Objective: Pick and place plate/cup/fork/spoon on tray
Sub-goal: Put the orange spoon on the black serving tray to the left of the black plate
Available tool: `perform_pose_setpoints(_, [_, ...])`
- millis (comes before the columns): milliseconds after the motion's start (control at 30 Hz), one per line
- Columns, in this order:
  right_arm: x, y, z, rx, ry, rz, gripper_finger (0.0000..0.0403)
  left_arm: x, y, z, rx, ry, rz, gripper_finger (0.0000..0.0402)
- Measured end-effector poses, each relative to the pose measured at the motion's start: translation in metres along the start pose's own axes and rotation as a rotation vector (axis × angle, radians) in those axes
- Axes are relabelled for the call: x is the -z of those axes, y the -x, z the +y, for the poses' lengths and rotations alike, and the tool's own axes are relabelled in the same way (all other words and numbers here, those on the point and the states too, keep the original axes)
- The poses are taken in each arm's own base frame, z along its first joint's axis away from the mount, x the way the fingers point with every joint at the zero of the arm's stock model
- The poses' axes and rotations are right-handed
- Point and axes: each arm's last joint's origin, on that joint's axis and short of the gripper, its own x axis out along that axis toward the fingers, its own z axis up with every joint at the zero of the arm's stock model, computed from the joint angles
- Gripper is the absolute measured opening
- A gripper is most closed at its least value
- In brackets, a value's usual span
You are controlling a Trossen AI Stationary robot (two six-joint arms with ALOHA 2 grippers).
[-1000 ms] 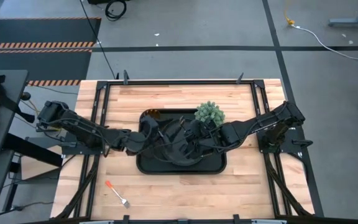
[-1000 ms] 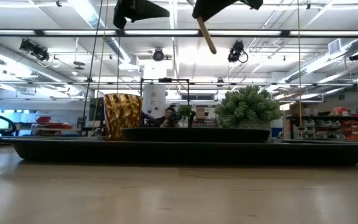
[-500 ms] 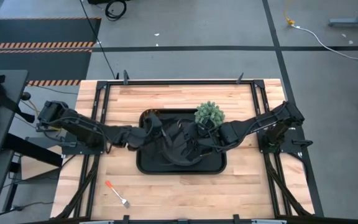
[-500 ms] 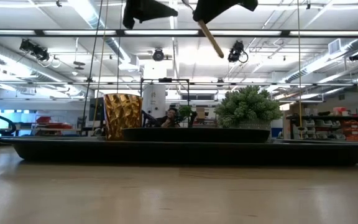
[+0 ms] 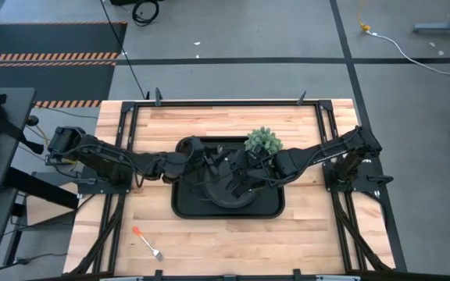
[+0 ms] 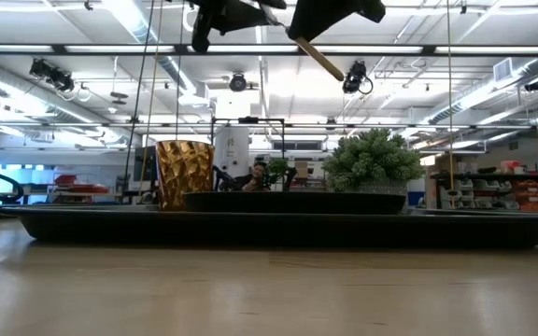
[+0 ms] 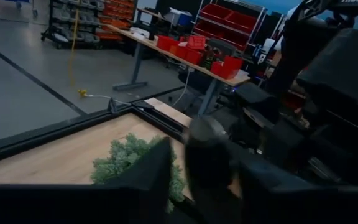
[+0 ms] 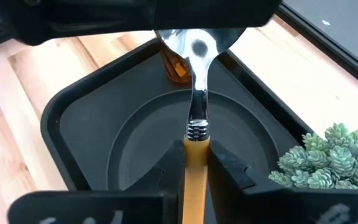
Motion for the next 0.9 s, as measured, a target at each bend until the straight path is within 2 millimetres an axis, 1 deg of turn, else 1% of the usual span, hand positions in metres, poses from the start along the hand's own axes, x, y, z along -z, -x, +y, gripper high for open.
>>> perform_pose_setpoints(100, [0.0,-0.001,0.0,0.002,-0.025,-0.001,0.0055,0.0,0.0,0.0,-0.004,0.001,0.0,0.0044])
perform_pose_setpoints(133, [0.0,0.0,0.0,0.002,-0.031,0.0,0.0055,0.0,0.0,0.0,0.004,0.002,0.003,0.0024])
perform_pose_setpoints(167, [0.0,0.0,0.0,0.001,-0.042,0.0,0.0056,-0.001,0.001,0.0,0.012,0.002,0.007,0.0018])
perform_pose_setpoints(267, [-0.001,0.0,0.001,-0.009,-0.078,-0.007,0.0066,-0.005,0.003,0.001,0.041,0.007,0.022,0.0018])
perform_pose_setpoints(333, [-0.002,0.0,0.003,-0.034,-0.09,-0.004,0.0081,-0.009,0.008,0.002,0.059,0.011,0.052,0.0018])
perform_pose_setpoints(433, [-0.004,0.006,0.003,-0.092,-0.107,0.015,0.0118,-0.017,0.018,0.005,0.106,-0.007,0.117,0.0018])
perform_pose_setpoints(500, [-0.007,0.01,0.003,-0.137,-0.13,0.012,0.0149,-0.021,0.027,0.008,0.128,-0.03,0.164,0.0018])
perform_pose_setpoints(633, [-0.011,0.017,0.002,-0.192,-0.152,0.003,0.0219,-0.036,0.055,0.014,0.162,-0.071,0.252,0.0018])
perform_pose_setpoints(733, [-0.014,0.023,0.0,-0.217,-0.127,-0.003,0.0262,-0.04,0.081,0.022,0.163,-0.094,0.365,0.0018])
perform_pose_setpoints(800, [-0.014,0.023,-0.001,-0.2,-0.133,-0.018,0.0278,-0.038,0.098,0.028,0.156,-0.111,0.45,0.0018])
perform_pose_setpoints(900, [-0.016,0.023,-0.003,-0.177,-0.171,-0.036,0.0284,-0.033,0.121,0.036,0.136,-0.147,0.579,0.0018])
